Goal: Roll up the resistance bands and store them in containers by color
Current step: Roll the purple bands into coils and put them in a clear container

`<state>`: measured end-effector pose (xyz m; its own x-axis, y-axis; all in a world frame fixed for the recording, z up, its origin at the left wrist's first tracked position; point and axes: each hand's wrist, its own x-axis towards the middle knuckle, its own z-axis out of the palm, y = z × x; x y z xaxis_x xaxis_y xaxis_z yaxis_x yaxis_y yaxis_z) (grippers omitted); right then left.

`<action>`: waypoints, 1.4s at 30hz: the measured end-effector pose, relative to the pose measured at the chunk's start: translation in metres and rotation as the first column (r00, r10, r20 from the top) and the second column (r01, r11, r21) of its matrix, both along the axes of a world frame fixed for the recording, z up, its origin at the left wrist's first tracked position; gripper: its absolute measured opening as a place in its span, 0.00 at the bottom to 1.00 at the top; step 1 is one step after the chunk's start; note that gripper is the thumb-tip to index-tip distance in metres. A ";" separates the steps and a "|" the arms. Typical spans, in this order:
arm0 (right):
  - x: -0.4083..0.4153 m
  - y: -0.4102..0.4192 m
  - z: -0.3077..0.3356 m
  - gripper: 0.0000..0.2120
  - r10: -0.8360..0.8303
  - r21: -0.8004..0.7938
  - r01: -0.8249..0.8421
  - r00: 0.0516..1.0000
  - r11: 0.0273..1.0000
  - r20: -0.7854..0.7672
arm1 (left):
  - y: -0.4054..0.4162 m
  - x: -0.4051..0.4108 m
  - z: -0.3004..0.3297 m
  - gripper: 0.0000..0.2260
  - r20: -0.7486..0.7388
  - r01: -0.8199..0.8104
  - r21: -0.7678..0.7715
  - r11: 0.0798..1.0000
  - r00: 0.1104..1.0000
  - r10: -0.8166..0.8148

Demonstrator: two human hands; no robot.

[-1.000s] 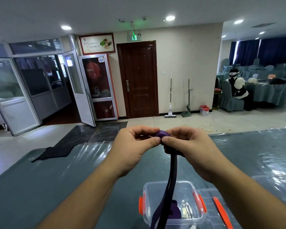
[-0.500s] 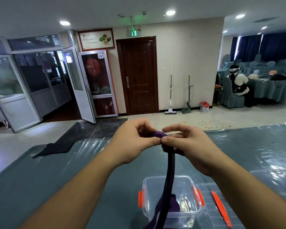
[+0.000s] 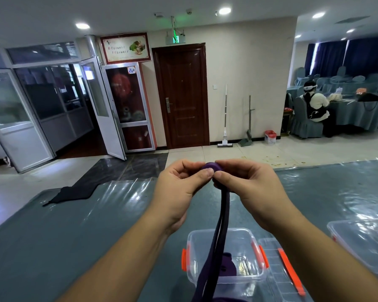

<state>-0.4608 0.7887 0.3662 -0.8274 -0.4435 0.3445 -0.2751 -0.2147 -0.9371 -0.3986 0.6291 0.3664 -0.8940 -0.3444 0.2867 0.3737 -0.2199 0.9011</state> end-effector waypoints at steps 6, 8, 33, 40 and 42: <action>-0.009 0.010 -0.002 0.13 0.004 0.222 0.024 0.992 0.975 -0.123 | -0.010 -0.002 -0.006 0.08 0.101 0.002 -0.322 0.947 0.994 0.033; -0.011 0.014 0.001 0.13 0.043 0.330 0.021 0.982 0.944 -0.186 | -0.020 0.001 0.002 0.08 0.133 0.008 -0.590 0.808 0.987 0.088; -0.012 0.013 0.004 0.14 0.008 0.315 0.087 0.957 0.945 -0.289 | -0.016 -0.002 0.006 0.11 0.162 -0.009 -0.574 0.819 0.979 0.125; -0.012 0.012 0.004 0.13 -0.045 0.137 0.082 0.965 0.987 -0.258 | -0.016 -0.003 0.016 0.13 0.115 0.003 -0.482 0.876 0.992 0.060; -0.007 0.008 -0.001 0.15 -0.041 0.042 0.051 0.977 0.998 -0.207 | -0.007 -0.004 0.011 0.12 0.096 -0.003 -0.292 0.956 0.995 0.032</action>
<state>-0.4683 0.7967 0.3653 -0.7606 -0.4264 0.4896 -0.4719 -0.1549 -0.8679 -0.4030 0.6218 0.3778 -0.9176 -0.2747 0.2875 0.2810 0.0637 0.9576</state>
